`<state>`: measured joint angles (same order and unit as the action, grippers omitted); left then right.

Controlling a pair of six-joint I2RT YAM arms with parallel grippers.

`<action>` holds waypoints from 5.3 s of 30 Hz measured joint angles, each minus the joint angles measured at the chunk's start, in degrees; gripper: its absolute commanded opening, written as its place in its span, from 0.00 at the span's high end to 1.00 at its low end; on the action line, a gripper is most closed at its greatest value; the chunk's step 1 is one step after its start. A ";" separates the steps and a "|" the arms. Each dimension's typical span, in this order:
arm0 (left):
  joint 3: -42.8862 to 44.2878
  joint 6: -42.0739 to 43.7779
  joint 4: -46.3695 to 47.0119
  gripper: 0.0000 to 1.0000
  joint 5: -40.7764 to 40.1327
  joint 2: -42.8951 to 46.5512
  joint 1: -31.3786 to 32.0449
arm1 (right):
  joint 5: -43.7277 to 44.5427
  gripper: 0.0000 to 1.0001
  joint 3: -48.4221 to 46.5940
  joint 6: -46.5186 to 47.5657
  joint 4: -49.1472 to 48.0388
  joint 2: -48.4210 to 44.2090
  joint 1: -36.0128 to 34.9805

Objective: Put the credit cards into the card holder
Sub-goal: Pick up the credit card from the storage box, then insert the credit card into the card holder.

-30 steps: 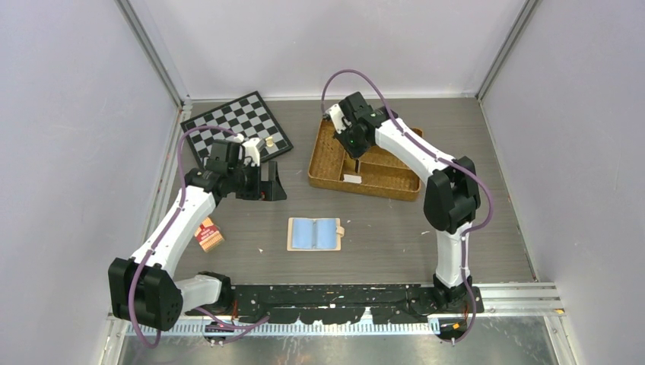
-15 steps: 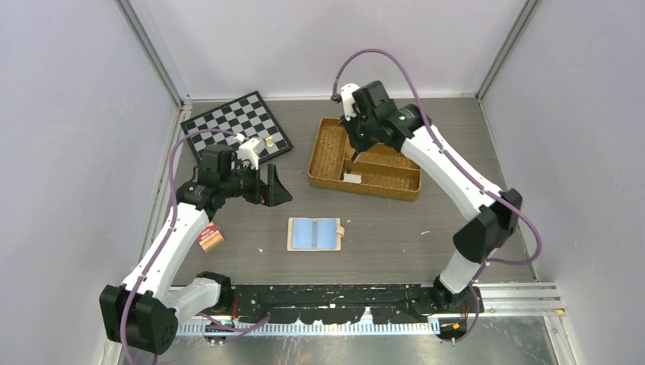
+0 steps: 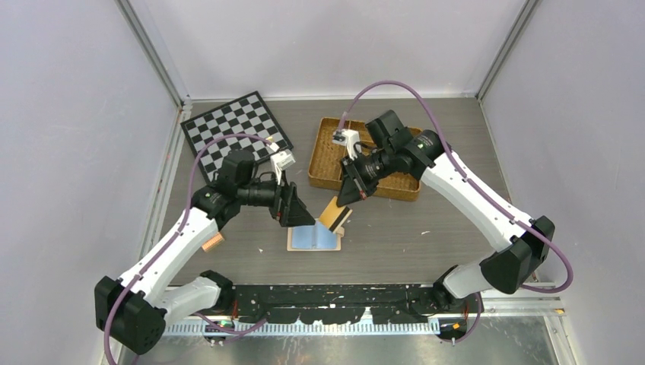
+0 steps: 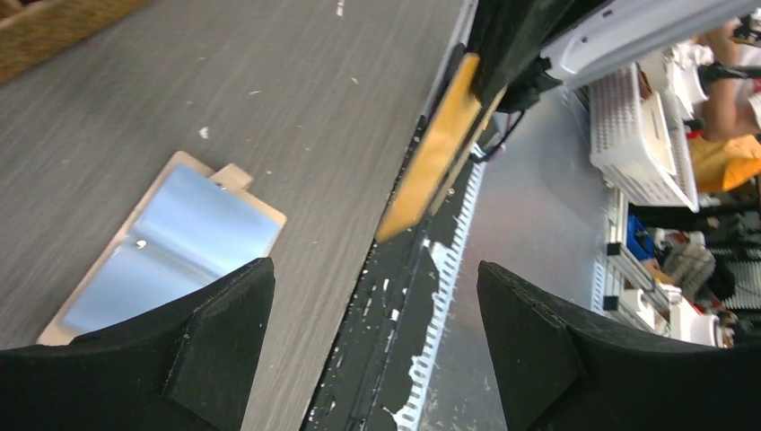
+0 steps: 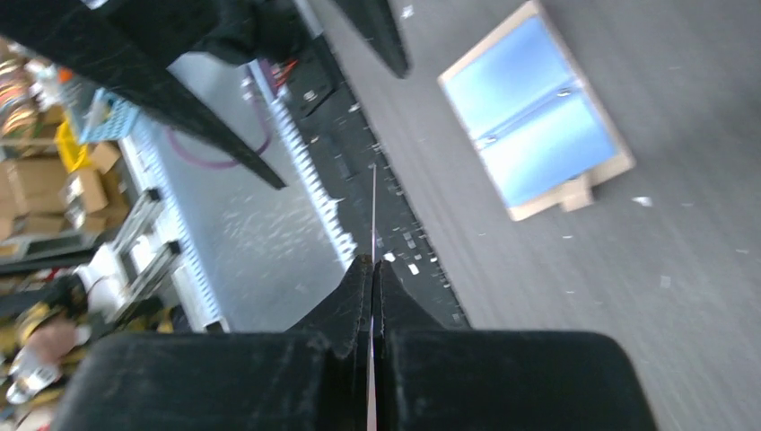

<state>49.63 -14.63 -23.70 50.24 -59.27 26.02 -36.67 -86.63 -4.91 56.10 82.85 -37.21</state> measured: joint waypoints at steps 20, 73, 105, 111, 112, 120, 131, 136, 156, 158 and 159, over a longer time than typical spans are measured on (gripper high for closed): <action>-2.93 -9.11 10.69 1.00 12.22 -2.43 11.08 | -12.48 0.49 -0.28 1.14 3.45 0.00 -2.84; -17.84 -25.90 4.74 0.20 -39.21 -1.09 5.77 | 16.76 1.00 52.89 -49.77 -65.33 -3.28 -8.39; -18.05 -20.52 6.73 0.63 -42.38 -13.29 5.70 | 14.49 0.99 52.70 -54.01 -79.93 12.22 -8.39; -17.81 -19.89 7.91 0.71 -42.45 -14.51 5.68 | 14.49 1.00 52.65 -54.01 -81.44 13.33 -8.39; -17.81 -19.76 8.09 0.71 -42.47 -14.67 5.68 | 14.49 0.99 52.65 -54.01 -81.64 13.55 -8.37; -17.18 -19.37 8.35 0.76 -42.47 -15.74 5.55 | 14.97 1.00 52.59 -53.96 -82.71 14.45 -8.39; -17.14 -19.34 8.46 0.83 -42.66 -16.02 5.44 | 16.44 0.99 52.83 -55.23 -86.07 15.93 -8.39; -17.07 -19.32 8.52 0.84 -42.69 -16.22 5.42 | 17.57 0.99 54.16 -56.19 -87.41 15.91 -8.39; -17.20 -19.15 8.61 0.89 -42.10 -16.22 5.07 | 19.02 0.90 54.36 -58.84 -92.26 18.62 -9.97; -17.33 -19.17 8.79 0.89 -41.97 -16.13 4.98 | 19.06 0.86 54.10 -59.10 -92.61 19.10 -10.23; -17.53 -19.23 8.98 0.89 -41.81 -16.00 4.96 | 19.17 0.83 53.99 -59.10 -92.52 19.17 -10.34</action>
<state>32.10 -33.87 -14.72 8.43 -75.26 30.98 -17.50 -32.64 -64.01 -36.42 102.02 -47.55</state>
